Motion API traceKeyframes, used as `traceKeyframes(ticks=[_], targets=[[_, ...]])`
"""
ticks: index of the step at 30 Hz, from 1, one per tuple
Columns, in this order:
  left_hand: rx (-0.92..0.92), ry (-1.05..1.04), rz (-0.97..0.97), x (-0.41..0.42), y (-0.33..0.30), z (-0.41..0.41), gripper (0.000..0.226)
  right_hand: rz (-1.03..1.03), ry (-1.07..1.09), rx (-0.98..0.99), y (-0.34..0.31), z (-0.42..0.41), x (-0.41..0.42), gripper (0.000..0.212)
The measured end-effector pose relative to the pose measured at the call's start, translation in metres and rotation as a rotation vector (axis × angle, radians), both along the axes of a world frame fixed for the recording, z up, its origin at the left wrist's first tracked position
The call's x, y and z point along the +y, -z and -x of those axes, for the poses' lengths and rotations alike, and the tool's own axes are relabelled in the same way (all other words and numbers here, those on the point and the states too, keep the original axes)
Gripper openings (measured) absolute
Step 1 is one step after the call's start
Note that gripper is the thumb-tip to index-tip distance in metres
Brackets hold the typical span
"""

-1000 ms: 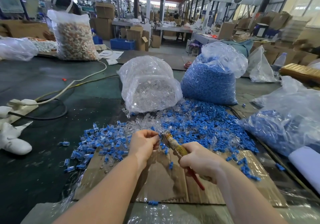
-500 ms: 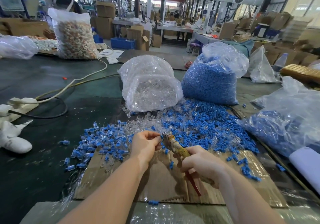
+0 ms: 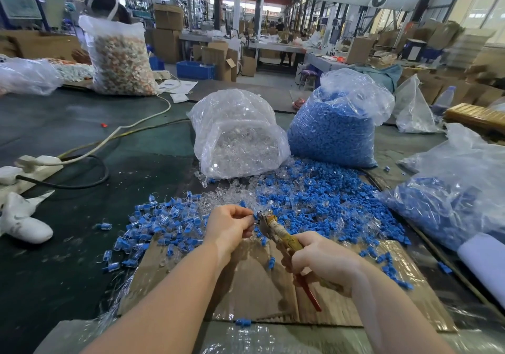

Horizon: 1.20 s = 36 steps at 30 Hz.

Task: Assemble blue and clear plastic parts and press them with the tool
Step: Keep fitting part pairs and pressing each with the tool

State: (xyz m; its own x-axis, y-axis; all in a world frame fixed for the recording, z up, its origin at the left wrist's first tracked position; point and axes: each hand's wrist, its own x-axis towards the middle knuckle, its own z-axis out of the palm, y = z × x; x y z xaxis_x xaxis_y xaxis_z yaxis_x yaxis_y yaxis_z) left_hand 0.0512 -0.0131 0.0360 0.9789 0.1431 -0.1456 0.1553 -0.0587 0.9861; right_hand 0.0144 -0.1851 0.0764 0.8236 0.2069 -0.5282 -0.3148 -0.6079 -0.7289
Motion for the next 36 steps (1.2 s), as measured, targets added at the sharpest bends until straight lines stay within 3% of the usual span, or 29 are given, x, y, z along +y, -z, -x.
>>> traceKeyframes(ticks=[4,21,26,36], targets=[[0.03,0.073,-0.017,0.007,-0.004,-0.002,0.01,0.037,-0.033,-0.01,0.001,-0.001,-0.003,0.033],[0.037,0.143,-0.187,0.013,-0.013,-0.005,0.01,-0.034,-0.106,-0.009,-0.002,0.004,0.002,0.024],[0.054,0.125,-0.115,0.014,-0.011,-0.006,0.009,-0.071,-0.108,-0.027,-0.002,0.003,0.004,0.02],[0.055,0.044,-0.064,0.008,-0.003,-0.004,0.013,0.043,-0.117,-0.15,0.002,0.002,0.01,0.026]])
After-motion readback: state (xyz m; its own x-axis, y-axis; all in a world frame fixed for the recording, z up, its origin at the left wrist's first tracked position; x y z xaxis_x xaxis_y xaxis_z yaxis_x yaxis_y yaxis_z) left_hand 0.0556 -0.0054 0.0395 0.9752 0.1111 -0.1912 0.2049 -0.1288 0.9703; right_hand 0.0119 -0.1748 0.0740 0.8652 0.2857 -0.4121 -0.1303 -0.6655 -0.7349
